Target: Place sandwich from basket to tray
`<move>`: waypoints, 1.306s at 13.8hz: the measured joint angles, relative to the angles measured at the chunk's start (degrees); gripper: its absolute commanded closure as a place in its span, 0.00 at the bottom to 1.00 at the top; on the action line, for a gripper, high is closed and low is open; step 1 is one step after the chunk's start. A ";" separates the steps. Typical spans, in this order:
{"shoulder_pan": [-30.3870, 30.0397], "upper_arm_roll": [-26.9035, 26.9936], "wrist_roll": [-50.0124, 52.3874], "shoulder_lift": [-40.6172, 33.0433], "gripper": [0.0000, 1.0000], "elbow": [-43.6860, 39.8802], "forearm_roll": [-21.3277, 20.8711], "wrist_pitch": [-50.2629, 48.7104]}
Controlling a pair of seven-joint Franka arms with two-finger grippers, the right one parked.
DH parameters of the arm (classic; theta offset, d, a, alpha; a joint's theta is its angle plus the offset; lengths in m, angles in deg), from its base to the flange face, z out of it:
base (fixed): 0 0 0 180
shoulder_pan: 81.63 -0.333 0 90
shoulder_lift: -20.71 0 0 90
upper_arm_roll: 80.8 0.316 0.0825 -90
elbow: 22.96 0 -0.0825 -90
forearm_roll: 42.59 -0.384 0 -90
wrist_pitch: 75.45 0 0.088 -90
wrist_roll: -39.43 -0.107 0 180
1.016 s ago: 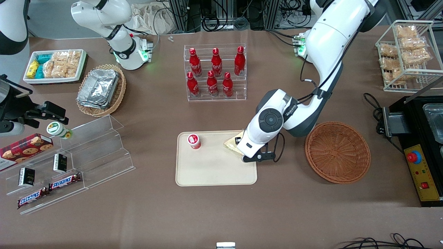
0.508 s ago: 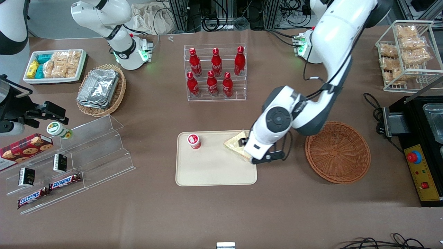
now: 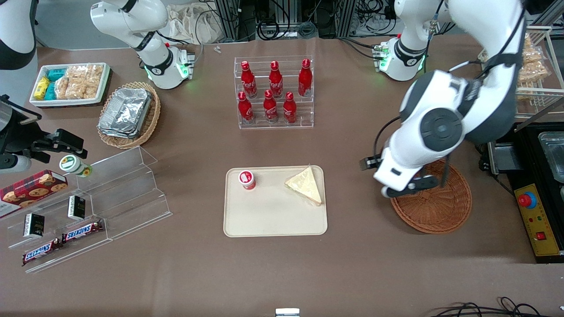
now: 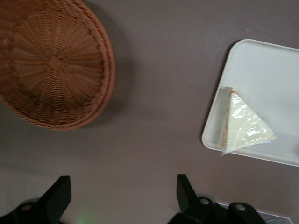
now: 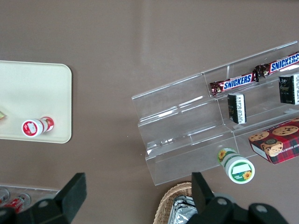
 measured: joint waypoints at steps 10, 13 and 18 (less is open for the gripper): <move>-9.57 0.48 -12.41 -4.55 0.00 1.19 -1.74 -2.32; -10.65 3.07 -18.50 -6.04 0.00 1.89 -1.73 -2.29; -6.00 14.97 -29.77 -9.50 0.00 3.09 0.95 -2.15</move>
